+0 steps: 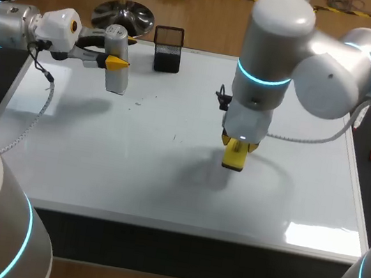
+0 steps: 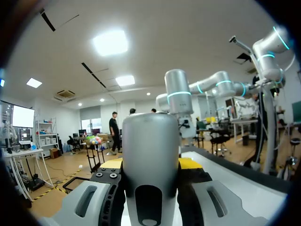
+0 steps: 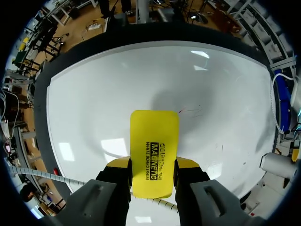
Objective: Pick up the inspection probe, press it on each red-marked spot on the whiteboard one by one, put down the probe, pick up the eraser, and wipe off all the red marks.
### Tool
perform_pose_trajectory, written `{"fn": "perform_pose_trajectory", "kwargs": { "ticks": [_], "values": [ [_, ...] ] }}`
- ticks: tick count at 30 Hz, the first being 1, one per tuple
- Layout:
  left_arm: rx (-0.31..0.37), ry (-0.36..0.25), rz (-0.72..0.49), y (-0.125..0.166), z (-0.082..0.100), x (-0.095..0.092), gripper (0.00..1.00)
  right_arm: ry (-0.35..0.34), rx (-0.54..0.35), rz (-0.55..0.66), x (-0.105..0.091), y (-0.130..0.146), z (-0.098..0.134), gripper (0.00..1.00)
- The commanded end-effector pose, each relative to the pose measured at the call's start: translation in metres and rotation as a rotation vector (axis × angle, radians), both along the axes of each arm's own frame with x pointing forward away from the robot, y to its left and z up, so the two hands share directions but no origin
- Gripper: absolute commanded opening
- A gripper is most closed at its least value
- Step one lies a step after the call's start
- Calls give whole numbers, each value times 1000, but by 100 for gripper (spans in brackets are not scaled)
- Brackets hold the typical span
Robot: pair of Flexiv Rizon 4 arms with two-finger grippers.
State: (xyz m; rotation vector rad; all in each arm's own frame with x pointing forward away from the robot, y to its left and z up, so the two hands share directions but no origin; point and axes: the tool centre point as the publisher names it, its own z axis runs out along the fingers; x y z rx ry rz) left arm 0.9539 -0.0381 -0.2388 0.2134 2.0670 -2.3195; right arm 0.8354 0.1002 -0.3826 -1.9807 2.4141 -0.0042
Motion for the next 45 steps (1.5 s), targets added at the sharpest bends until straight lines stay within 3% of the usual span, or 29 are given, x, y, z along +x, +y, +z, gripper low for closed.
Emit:
{"fn": "perform_pose_trajectory", "kwargs": {
  "ticks": [1, 10, 23, 32, 45],
  "values": [
    [2, -1, 3, 0, 2, -1, 0, 8, 12, 1, 9, -6, 2, 0],
    [2, -1, 3, 0, 2, -1, 0, -3, 31, -33, 40, -35, 10, 0],
    [2, -1, 3, 0, 2, -1, 0, 3, 26, -23, 103, -65, 21, 0],
    [2, -1, 3, 0, 2, -1, 0, 57, 29, 54, 162, -56, 9, 0],
    [2, -1, 3, 0, 2, -1, 0, 123, 35, 164, 249, -8, -17, 0]
  ]
}}
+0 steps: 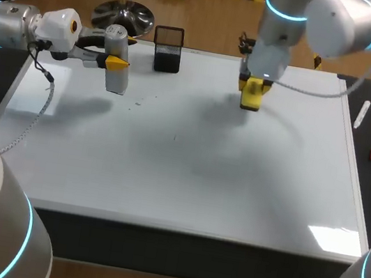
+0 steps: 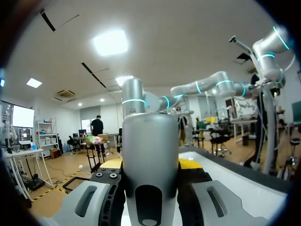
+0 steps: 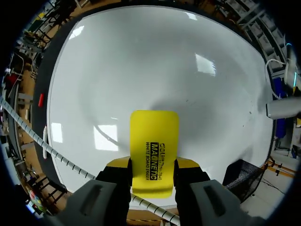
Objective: Pick up the inspection probe, press it on each red-marked spot on the whiteboard one by one, put down the probe, pick up the eraser, and wipe off all the red marks.
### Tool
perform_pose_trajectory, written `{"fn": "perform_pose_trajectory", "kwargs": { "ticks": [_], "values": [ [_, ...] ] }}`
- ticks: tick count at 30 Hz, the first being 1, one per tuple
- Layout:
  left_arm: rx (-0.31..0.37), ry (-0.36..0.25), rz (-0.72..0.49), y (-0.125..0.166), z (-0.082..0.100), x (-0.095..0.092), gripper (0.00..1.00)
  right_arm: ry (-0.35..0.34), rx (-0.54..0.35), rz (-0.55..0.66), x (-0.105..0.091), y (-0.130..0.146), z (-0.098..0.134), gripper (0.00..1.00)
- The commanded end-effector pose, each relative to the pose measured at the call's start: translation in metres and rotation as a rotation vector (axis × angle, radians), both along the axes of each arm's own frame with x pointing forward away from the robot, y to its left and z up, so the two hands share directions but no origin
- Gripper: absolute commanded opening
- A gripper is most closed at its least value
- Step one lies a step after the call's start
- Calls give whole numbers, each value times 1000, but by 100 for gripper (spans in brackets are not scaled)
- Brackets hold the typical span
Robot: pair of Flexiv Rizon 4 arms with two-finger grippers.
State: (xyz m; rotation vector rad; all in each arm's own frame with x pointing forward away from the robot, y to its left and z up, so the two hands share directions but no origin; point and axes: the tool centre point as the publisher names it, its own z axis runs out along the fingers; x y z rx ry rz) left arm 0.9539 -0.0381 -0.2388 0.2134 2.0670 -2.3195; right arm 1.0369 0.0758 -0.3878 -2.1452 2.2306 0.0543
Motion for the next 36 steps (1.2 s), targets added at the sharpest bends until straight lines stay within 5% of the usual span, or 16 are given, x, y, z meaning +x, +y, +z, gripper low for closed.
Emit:
{"fn": "perform_pose_trajectory", "kwargs": {
  "ticks": [1, 18, 36],
  "values": [
    [2, -1, 3, 0, 1, -1, 0, 121, -19, 12, 51, 19, -13, 0],
    [2, -1, 3, 0, 1, -1, 0, 130, 5, 94, 103, 64, -32, 0],
    [2, -1, 3, 0, 1, -1, 0, 158, 20, 122, 114, 80, -49, 0]
  ]
}}
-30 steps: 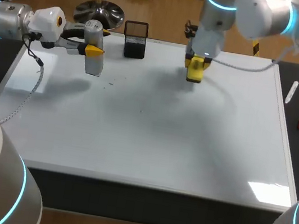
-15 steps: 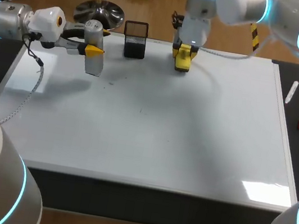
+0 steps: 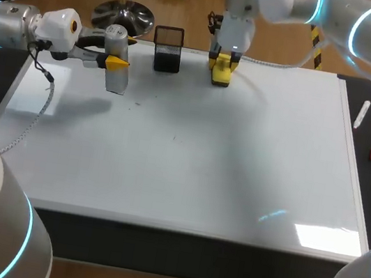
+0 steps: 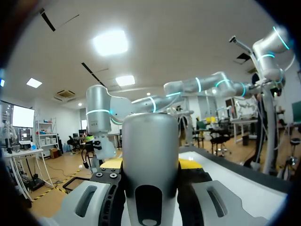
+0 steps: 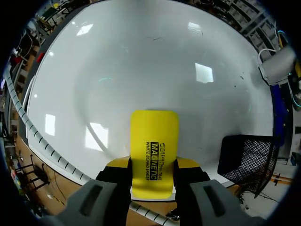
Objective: Pick up the inspection probe, press it on each red-marked spot on the whiteboard one by one, put down the probe, pick up the eraser, and wipe off all the red marks.
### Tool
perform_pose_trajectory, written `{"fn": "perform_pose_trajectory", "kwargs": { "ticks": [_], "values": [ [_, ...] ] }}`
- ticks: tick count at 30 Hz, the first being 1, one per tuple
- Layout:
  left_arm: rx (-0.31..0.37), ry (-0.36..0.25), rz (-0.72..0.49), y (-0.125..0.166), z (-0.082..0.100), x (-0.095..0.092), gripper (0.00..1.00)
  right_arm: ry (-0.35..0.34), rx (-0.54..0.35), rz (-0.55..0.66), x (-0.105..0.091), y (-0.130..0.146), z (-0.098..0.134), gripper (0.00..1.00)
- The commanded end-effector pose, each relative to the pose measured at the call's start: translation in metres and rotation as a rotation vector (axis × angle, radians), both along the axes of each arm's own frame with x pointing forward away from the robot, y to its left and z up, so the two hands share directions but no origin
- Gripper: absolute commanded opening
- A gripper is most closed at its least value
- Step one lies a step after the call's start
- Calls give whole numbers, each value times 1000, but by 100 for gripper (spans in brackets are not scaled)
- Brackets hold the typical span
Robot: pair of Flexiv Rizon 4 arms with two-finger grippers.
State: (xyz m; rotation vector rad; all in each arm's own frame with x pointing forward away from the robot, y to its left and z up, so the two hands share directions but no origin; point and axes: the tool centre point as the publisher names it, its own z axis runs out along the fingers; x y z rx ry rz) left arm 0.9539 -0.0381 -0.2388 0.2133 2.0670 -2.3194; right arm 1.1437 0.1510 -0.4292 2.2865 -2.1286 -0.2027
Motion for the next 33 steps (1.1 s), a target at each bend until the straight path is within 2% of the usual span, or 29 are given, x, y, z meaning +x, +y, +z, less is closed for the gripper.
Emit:
{"fn": "perform_pose_trajectory", "kwargs": {
  "ticks": [1, 4, 8, 10, 11, 13, 14, 21, 25, 33],
  "values": [
    [2, -1, 3, 0, 2, -1, 0, 54, -11, 11, 7, 6, -9, 0],
    [2, -1, 3, 0, 2, -1, 0, 52, -48, 6, 5, 8, -10, 0],
    [2, -1, 3, 0, 2, -1, 0, 47, -50, 10, 0, 10, -9, 0],
    [2, -1, 3, 0, 2, -1, 0, 44, -49, 10, -2, 11, -8, 11],
    [2, -1, 3, 0, 2, -1, 0, 40, -53, 4, -3, 11, -8, 13],
    [2, -1, 3, 0, 2, -1, 0, 42, -48, 3, -5, 10, -8, 77],
    [2, -1, 3, 0, 2, -1, 0, 38, -46, -6, -6, 10, -8, 100],
    [2, -1, 3, 0, 2, -1, 0, 18, -26, -27, -14, 1, 1, 100],
    [2, -1, 3, 0, 2, -1, 0, -5, 5, -73, -22, -6, 15, 100],
    [2, -1, 3, 0, 2, -1, 0, 1, 100, -317, -41, -31, 48, 100]
  ]
}}
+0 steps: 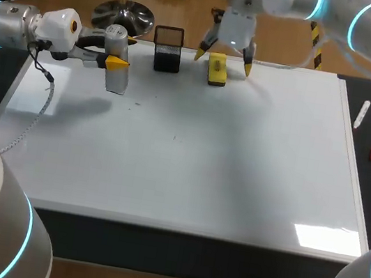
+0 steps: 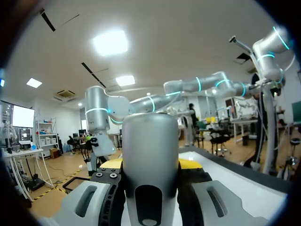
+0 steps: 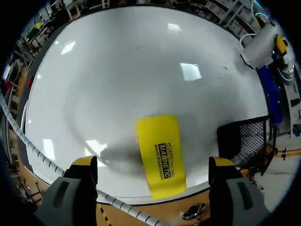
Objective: Pick up the inspection probe, press it on each red-marked spot on the whiteboard one by one, put down the probe, pick up the eraser, and wipe off all the red marks.
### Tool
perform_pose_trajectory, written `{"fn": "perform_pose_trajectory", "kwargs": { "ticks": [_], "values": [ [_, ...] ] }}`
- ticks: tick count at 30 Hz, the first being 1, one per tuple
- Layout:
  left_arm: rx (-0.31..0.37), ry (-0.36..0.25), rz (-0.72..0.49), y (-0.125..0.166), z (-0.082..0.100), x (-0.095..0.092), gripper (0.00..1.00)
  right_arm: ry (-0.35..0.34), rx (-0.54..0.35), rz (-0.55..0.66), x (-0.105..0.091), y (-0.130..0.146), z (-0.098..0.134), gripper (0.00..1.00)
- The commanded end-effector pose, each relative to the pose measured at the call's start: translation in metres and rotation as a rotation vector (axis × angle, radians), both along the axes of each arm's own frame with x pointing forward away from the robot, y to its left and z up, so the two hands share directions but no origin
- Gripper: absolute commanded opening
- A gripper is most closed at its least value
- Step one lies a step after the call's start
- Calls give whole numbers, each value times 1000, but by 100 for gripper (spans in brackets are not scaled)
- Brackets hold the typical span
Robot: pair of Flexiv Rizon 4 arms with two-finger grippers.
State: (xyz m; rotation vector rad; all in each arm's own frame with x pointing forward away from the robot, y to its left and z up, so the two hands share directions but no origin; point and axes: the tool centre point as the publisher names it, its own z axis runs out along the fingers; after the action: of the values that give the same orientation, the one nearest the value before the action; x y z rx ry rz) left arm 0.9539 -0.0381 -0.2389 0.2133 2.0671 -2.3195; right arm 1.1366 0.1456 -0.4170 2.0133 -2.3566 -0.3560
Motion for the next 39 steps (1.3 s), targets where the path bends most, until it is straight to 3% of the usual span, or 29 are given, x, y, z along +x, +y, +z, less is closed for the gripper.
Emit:
{"fn": "perform_pose_trajectory", "kwargs": {
  "ticks": [1, 6, 11, 14, 21, 25, 28, 39],
  "values": [
    [2, -1, 3, 0, 2, -1, 0, -87, 63, -118, -38, -29, 41, 100],
    [2, -1, 3, 0, 2, -1, 0, -95, 146, -235, -49, -45, 62, 100],
    [2, -1, 3, 0, 2, -1, 0, -136, 161, -359, -53, -58, 88, 100],
    [2, -1, 3, 0, 2, -1, 0, -124, 145, -436, -52, -65, 102, 100],
    [2, -1, 3, 0, 2, -1, 0, -130, 190, -507, -61, -78, 138, 100],
    [2, -1, 3, 0, 2, -1, 0, -104, 182, -575, -66, -86, 153, 100],
    [2, -1, 3, 0, 2, -1, 0, -70, 79, -685, -66, -92, 160, 100],
    [2, -1, 3, 0, 2, -1, 0, -48, 89, -779, -81, -115, 184, 100]
  ]
}}
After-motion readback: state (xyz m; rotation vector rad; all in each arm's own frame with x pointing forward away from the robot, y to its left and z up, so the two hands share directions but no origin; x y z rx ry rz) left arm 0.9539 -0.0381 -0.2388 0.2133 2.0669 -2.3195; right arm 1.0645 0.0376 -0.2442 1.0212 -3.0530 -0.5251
